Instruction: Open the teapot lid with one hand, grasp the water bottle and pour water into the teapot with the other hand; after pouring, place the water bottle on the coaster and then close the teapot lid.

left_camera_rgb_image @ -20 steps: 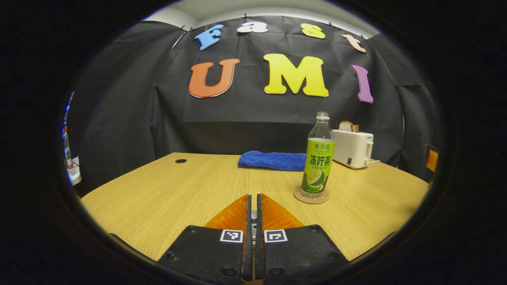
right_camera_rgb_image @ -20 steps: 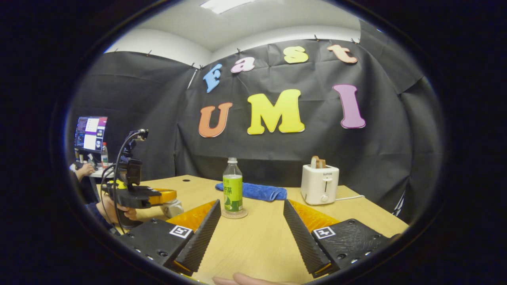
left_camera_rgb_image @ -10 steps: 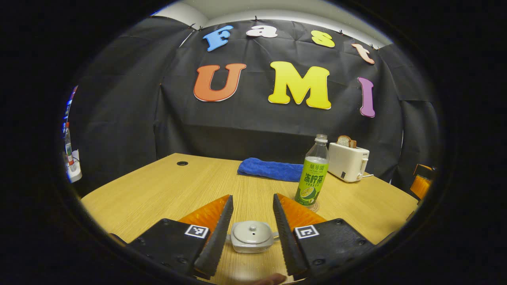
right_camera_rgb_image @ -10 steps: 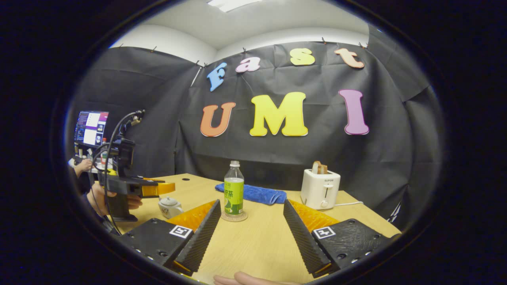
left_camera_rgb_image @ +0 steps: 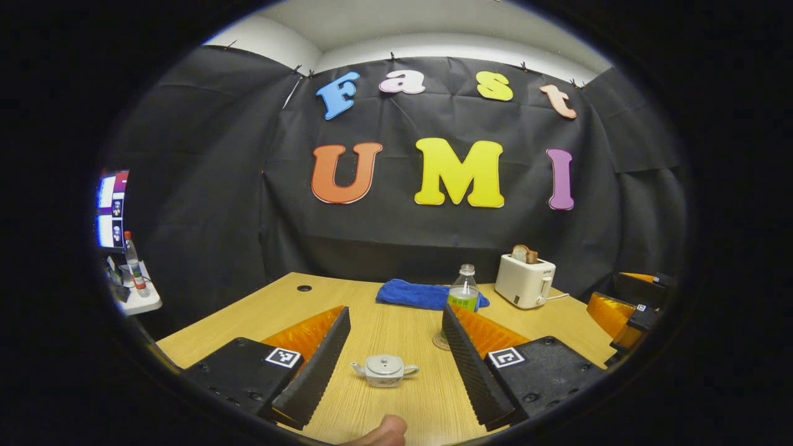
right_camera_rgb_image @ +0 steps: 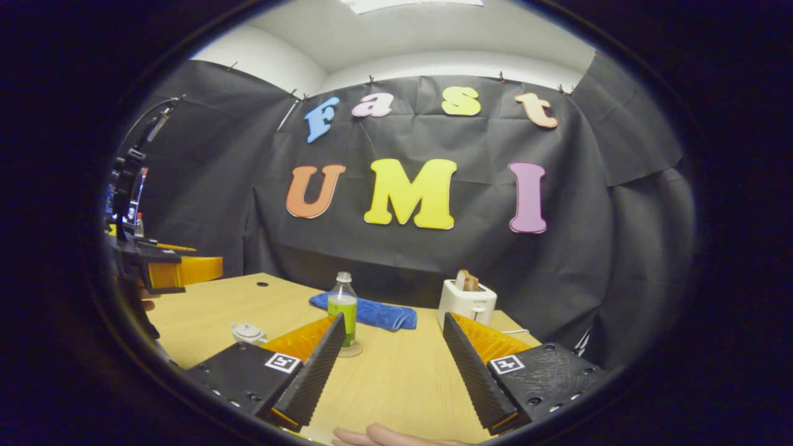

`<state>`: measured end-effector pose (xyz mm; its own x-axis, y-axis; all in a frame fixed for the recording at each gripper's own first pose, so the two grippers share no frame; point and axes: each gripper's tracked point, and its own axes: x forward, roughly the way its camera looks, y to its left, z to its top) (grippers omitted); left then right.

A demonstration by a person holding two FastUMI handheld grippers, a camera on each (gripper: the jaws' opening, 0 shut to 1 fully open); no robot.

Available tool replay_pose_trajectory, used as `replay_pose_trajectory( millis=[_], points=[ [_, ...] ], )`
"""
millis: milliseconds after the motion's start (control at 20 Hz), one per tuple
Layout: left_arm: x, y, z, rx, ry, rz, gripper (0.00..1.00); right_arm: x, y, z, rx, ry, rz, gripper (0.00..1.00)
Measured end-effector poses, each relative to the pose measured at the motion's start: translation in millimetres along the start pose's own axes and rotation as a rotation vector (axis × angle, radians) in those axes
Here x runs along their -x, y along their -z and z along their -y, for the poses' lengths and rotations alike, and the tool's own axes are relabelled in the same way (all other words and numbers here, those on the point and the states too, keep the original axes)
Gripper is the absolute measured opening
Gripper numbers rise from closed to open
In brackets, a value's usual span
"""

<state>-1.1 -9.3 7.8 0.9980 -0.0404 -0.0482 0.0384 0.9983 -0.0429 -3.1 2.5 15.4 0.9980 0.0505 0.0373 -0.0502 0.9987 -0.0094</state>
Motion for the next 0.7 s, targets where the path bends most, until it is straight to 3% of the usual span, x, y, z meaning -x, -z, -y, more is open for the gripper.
replay_pose_trajectory(
  millis=[100,250,700],
  points=[
    [15.1,-1.3,-3.8,-0.030,-0.029,0.007,0.94,10.4,-3.6,6.8,0.006,0.025,0.003,0.95],
    [26.3,-8.7,4.2,-0.054,-0.010,0.023,0.94,24.0,0.1,18.0,-0.018,0.070,0.000,0.95],
    [38.1,-17.8,6.7,-0.037,-0.028,0.061,0.94,22.1,9.0,10.6,-0.051,0.005,-0.012,0.95]
  ],
)
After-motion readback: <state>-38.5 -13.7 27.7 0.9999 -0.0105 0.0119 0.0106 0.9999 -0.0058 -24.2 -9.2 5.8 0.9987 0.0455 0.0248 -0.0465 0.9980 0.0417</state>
